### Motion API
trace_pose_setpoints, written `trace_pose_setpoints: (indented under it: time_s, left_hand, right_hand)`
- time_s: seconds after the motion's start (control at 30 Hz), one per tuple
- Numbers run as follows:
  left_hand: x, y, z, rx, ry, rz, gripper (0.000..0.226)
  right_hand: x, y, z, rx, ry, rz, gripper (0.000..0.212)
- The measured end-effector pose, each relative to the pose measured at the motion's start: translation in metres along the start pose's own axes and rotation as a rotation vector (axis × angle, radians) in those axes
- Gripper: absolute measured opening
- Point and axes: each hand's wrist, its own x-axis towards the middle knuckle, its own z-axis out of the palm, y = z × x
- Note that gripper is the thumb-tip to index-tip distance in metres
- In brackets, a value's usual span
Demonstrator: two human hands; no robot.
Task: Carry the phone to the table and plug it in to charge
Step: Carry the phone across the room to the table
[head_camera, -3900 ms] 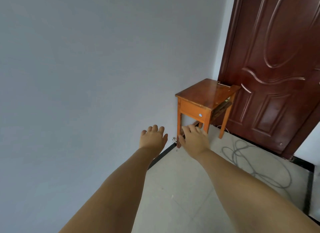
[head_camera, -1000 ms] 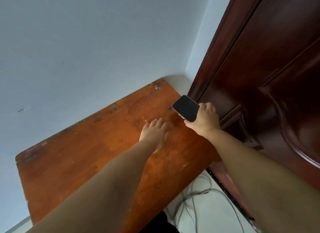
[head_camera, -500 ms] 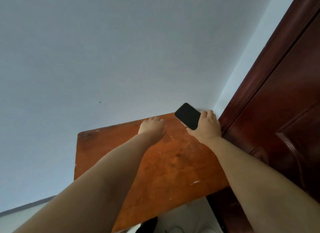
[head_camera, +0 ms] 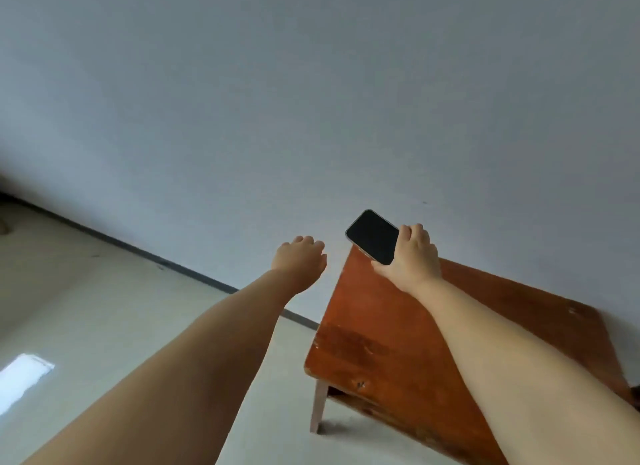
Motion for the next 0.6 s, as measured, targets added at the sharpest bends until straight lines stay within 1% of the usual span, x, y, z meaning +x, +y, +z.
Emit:
trace_pose_setpoints:
  time_s: [0.17,0.2,0.3,0.33,0.37,0.47,0.6]
  left_hand:
    - [-0.068,-0.122,-0.02,0.014,0.026,-0.224,0.037]
    - [-0.089,-0.151,-0.025,0.01,0.035,-0.267,0.038]
    - [-0.131,-0.202,-0.039,0.011,0.047,-0.339,0.041]
    - [-0.155,-0.23,-0.046,0.007,0.044,-0.379,0.042]
    - [-0.168,-0.246,-0.051,0.013,0.052,-0.396,0.042]
    - [-0.234,-0.327,-0.071,0.036,0.063,-0.522,0.041]
    - [-0.298,-0.402,-0.088,0.023,0.055,-0.692,0.04]
  right_hand:
    - [0.008,-0.13,0.005,0.029,-0.011,-0.226,0.074]
    - [0.006,-0.165,0.007,0.039,-0.018,-0.265,0.074]
    - [0.001,-0.234,0.012,0.078,-0.026,-0.3,0.073]
    - [-0.003,-0.271,0.018,0.097,-0.031,-0.328,0.073]
    - [-0.005,-0.292,0.02,0.107,-0.035,-0.341,0.073]
    - [-0.022,-0.4,0.032,0.164,-0.062,-0.463,0.073]
    - [-0.039,-0.504,0.046,0.189,-0.106,-0.571,0.073]
